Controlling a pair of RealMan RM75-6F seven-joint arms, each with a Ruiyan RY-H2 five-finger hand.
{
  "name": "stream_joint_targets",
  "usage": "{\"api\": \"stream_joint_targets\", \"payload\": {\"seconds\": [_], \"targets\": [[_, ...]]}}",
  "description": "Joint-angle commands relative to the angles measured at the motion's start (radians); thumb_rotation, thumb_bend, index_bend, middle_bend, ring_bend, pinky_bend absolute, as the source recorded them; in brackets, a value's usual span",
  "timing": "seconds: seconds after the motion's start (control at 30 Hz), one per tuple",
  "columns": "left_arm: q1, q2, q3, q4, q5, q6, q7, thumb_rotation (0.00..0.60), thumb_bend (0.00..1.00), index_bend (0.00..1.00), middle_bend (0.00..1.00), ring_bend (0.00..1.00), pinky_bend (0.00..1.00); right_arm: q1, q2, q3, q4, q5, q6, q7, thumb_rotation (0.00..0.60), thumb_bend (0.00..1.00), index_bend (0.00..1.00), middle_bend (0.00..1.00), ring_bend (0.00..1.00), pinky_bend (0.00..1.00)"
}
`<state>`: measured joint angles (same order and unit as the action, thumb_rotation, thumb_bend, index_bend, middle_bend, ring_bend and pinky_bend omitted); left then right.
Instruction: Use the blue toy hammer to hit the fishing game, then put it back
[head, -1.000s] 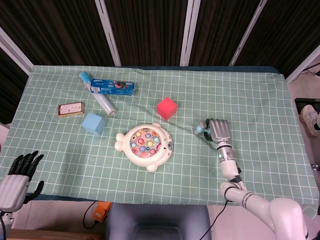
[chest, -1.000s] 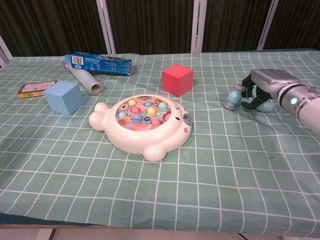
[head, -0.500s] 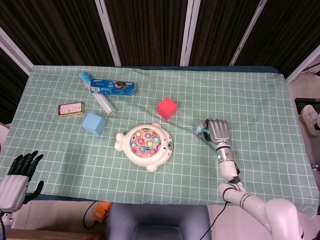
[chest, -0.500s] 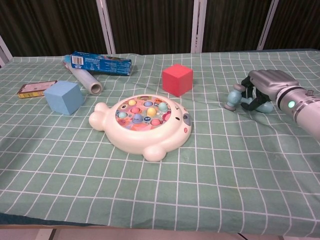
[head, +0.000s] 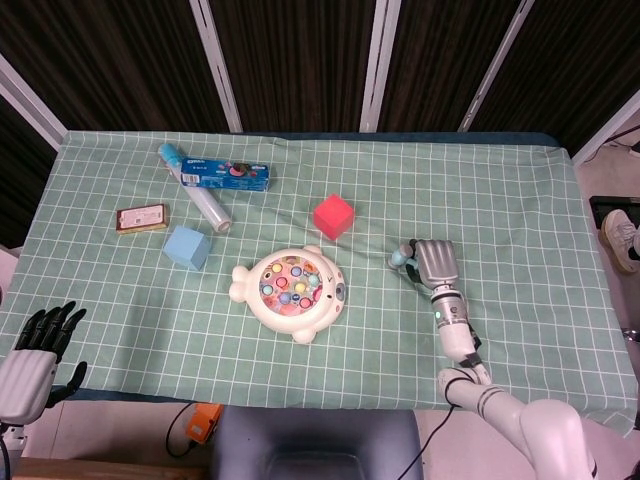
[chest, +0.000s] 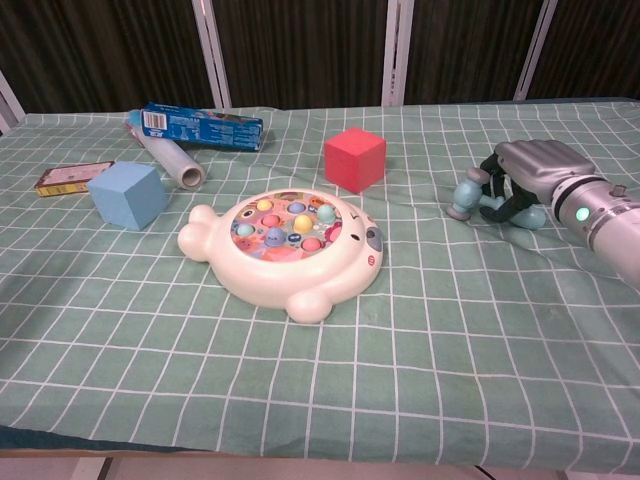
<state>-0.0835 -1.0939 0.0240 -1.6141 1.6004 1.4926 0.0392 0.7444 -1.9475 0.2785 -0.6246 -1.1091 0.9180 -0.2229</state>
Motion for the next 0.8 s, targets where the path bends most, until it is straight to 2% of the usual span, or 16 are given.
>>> {"api": "stream_joint_targets", "payload": {"seconds": [0.03, 0.33, 0.47, 0.6, 0.8], "targets": [[0.0, 0.0, 0.0, 0.0, 0.0, -0.001, 0.0, 0.6, 0.42, 0.0, 0.0, 0.0, 0.07, 0.002, -0.006, -0.002, 0.013, -0.012, -0.004, 0.016, 0.6, 0.55, 1.0, 0.75, 0.77, 0.82], [0.0, 0.001, 0.001, -0.001, 0.001, -0.001, 0.0, 0.6, 0.42, 0.0, 0.0, 0.0, 0.07, 0.001, -0.007, -0.004, 0.024, -0.04, -0.007, 0.055, 0.6, 0.55, 1.0, 0.75, 0.77, 0.82], [0.0, 0.001, 0.0, 0.0, 0.0, 0.0, -0.003, 0.6, 0.42, 0.0, 0.0, 0.0, 0.07, -0.003, 0.018, 0.001, -0.012, -0.058, 0.019, 0.079, 0.6, 0.55, 1.0, 0.75, 0.77, 0.82], [0.0, 0.002, 0.0, 0.0, 0.002, 0.001, -0.003, 0.6, 0.42, 0.0, 0.0, 0.0, 0.07, -0.014, 0.075, 0.01, -0.103, -0.076, 0.067, 0.081, 0.6, 0.55, 1.0, 0.75, 0.77, 0.82], [0.002, 0.001, 0.002, -0.003, 0.006, 0.004, -0.001, 0.6, 0.42, 0.0, 0.0, 0.0, 0.07, -0.042, 0.195, 0.015, -0.331, -0.096, 0.131, 0.022, 0.6, 0.55, 1.0, 0.75, 0.77, 0.82]]}}
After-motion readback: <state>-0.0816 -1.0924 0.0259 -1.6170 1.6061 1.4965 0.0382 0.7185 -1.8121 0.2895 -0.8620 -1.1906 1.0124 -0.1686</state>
